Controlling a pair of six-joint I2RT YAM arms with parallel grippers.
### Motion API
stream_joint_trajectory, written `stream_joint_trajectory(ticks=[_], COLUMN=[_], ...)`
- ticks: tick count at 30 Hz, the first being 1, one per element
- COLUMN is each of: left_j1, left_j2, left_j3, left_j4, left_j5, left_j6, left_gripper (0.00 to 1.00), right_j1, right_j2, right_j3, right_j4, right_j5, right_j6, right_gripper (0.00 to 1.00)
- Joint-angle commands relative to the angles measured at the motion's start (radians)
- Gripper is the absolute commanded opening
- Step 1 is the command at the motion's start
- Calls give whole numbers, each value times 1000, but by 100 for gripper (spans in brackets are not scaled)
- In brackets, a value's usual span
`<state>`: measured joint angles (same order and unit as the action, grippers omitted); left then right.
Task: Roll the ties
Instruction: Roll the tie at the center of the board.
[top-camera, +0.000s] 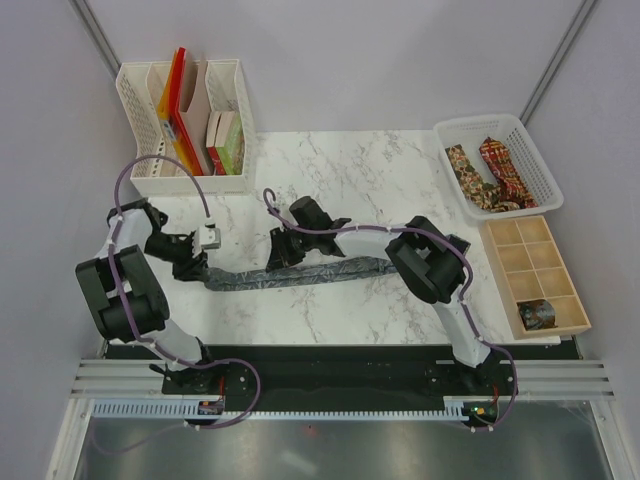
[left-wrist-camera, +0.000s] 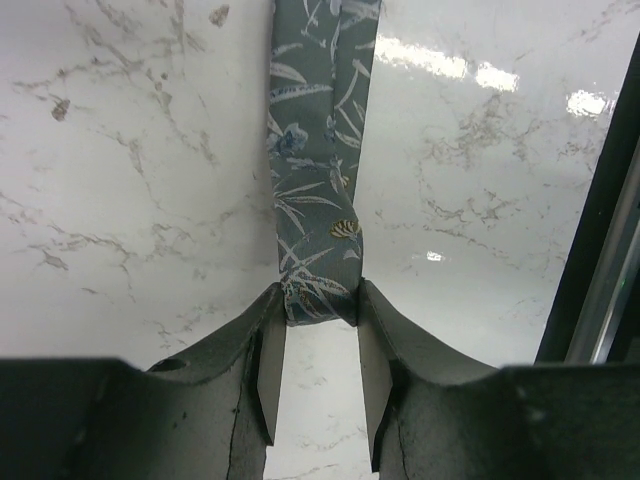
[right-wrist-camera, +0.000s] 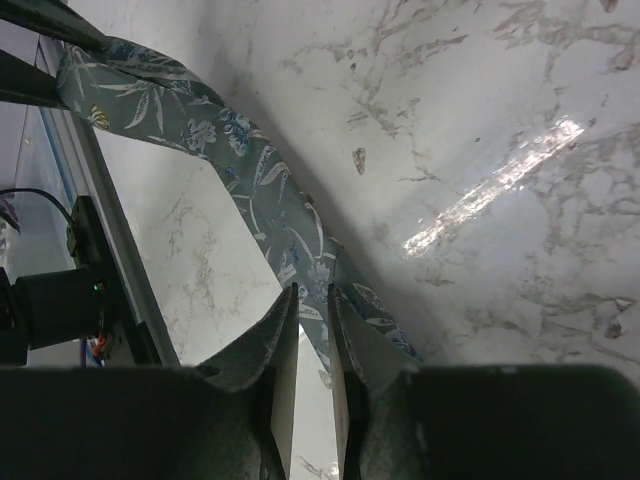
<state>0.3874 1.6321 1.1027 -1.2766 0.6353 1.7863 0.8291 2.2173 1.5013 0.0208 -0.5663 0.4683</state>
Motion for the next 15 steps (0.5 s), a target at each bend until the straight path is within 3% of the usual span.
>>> stream_joint_trajectory(ticks=[1,9,15], left_j1=[-56,-226,-329], left_j2=[-58,-51,-11], left_j3=[51,39,-9], left_j4=[-47,25,167], left_j5=[96,190,221], left_j6=[-67,-226,-352], left_gripper=[41,42,42], right_j1=[11,10,-22], right_j2=[24,-1,-59], right_j3=[27,-22,-108], right_j4=[61,88,237], right_j5=[-21,-27,-90], right_j6=[66,75,222], right_gripper=[24,24,31])
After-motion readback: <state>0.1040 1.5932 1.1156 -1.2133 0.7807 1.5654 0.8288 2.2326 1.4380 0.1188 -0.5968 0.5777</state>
